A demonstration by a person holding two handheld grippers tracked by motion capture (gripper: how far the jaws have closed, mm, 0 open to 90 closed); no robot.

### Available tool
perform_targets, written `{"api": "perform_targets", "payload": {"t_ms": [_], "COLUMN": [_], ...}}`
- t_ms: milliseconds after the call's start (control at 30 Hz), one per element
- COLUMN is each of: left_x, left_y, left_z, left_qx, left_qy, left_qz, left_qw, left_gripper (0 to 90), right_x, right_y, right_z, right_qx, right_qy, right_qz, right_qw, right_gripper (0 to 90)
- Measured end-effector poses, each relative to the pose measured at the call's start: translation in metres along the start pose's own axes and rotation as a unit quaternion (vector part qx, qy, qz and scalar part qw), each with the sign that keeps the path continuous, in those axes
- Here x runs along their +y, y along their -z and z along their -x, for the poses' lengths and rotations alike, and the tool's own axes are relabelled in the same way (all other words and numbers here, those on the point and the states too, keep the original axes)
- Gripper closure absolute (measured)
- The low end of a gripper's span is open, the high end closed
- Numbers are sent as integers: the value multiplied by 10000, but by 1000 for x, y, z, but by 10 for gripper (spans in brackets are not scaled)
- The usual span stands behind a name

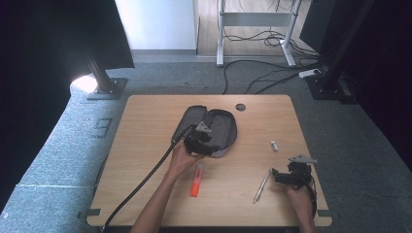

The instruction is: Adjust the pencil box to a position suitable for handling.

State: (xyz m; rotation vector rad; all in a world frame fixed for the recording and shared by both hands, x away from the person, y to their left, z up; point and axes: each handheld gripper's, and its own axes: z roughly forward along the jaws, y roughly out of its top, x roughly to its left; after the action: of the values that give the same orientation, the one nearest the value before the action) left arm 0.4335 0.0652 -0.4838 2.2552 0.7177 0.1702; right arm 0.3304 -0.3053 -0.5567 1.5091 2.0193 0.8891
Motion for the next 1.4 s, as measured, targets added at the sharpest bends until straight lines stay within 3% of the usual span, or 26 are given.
{"api": "perform_targets", "payload": {"t_ms": [333, 533, 700, 1000, 1400], "left_x": [9, 10, 8, 7, 5], "left_y": [-19, -33, -41, -46, -45], "left_z": [4, 6, 11, 19, 34], "left_qx": [-225, -289, -255, -65, -288], "left_qy": [18, 59, -83, -265, -398], "left_qz": [1, 53, -60, -172, -194], "left_qw": [9997, 9996, 9996, 9995, 9986], "left_gripper": [504, 598, 642, 864, 879], "right_x": [0, 0, 0, 0, 0], "right_y": [0, 0, 0, 0, 0], "right_z": [0, 0, 0, 0, 0], "right_qx": [7, 12, 12, 12, 8], "right_qy": [7, 5, 5, 5, 9], "right_qz": [1, 8, 8, 9, 15], "right_qw": [10000, 10000, 10000, 10000, 10000], "right_gripper": [66, 67, 67, 67, 67]}}
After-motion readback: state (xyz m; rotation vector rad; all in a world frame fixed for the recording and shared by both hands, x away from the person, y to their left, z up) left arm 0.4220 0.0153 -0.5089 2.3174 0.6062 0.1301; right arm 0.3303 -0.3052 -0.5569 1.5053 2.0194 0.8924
